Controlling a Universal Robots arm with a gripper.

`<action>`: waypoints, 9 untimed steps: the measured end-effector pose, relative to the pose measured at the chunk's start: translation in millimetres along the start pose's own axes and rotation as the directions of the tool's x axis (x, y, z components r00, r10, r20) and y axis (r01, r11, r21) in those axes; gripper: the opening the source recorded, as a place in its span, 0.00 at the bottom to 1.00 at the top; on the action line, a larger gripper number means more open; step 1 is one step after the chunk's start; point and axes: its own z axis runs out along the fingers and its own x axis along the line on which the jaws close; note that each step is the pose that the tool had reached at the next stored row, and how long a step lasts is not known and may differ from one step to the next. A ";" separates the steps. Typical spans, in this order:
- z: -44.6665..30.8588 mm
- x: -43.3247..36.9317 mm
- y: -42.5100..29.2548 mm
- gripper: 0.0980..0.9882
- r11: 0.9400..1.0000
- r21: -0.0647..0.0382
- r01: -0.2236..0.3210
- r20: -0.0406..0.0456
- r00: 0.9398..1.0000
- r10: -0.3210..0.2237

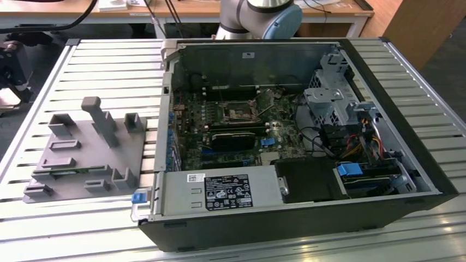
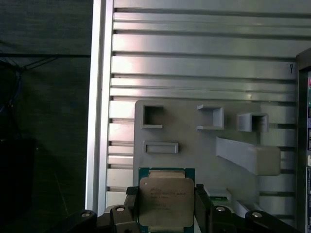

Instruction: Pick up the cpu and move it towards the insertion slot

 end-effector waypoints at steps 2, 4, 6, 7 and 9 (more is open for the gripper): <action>-1.4 0.0 0.1 0.50 1.000 0.000 0.000 0.000 1.000 0.000; -2.7 0.0 0.2 0.50 1.000 0.000 0.000 0.000 1.000 0.000; -3.9 0.0 0.2 0.50 1.000 0.000 0.000 0.000 1.000 0.000; -4.4 0.0 0.3 0.50 1.000 0.000 0.000 0.000 1.000 0.000; -5.6 0.0 0.3 0.50 1.000 0.000 0.000 0.000 1.000 0.000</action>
